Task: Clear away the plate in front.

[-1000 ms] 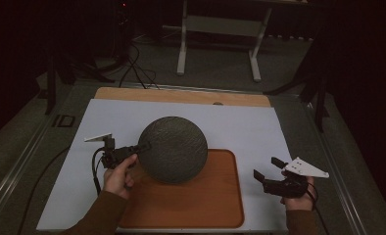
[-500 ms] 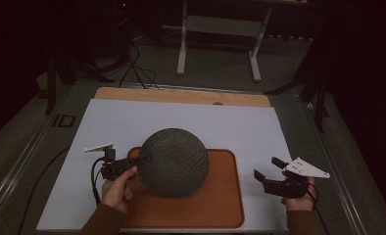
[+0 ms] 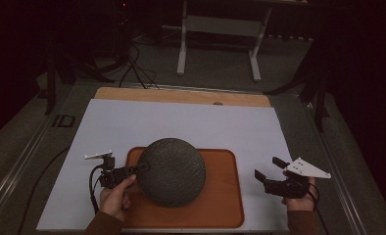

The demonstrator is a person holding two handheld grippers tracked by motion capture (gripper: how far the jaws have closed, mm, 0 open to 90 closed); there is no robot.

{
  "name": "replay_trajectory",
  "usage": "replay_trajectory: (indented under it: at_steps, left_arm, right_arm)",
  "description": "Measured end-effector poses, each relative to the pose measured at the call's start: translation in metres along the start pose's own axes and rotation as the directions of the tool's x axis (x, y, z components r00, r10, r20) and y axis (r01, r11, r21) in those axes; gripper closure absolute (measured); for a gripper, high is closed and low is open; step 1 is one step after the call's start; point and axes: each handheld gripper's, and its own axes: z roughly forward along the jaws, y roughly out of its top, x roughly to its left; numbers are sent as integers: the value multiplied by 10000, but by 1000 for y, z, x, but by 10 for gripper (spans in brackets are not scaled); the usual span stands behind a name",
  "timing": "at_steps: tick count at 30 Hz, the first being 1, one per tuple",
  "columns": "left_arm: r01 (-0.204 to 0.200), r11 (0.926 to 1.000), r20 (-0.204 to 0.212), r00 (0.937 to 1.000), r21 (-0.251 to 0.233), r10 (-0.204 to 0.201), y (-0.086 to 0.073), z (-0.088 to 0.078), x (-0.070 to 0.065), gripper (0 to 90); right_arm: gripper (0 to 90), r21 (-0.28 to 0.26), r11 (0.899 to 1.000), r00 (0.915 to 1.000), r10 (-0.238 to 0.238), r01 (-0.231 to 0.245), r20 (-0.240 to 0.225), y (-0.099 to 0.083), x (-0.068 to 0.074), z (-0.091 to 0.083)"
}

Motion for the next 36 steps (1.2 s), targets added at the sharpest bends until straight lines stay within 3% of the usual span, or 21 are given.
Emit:
replay_trajectory:
  at_steps: [19, 25, 29, 30, 32, 35, 36]
  left_arm:
    - [257, 9955, -258, 9994, 912, -234, -21, 22, 5, 854]
    - [180, 9957, -513, 9986, 903, -134, -21, 26, 10, 857]
    - [-519, 9932, -694, 9958, 1040, 593, -15, 29, 3, 857]
    - [-519, 9932, -694, 9958, 1040, 593, -15, 29, 3, 855]
    - [-1283, 9828, -1097, 9836, 1328, 1432, -10, 32, -3, 842]
    - [-1419, 9780, -1256, 9788, 1529, 1617, -8, 34, -1, 813]
    - [-1545, 9730, -1499, 9720, 1714, 1807, -7, 35, 0, 813]
  right_arm:
    - [139, 45, 10000, 10000, -65, 65, -4, 0, 1, 0]
    - [140, 55, 9999, 10000, -85, 85, -5, 1, 2, 0]
    - [140, 49, 9999, 10000, -88, 88, 6, 0, 2, 0]
    - [140, 49, 9999, 10000, -88, 88, 6, 0, 2, 0]
    - [139, 53, 9999, 10000, -99, 98, 5, 0, 2, -1]
    - [140, 79, 9999, 9999, -121, 121, 5, 0, 3, -1]
    - [139, 97, 9999, 9999, -140, 140, 19, 0, 3, -1]
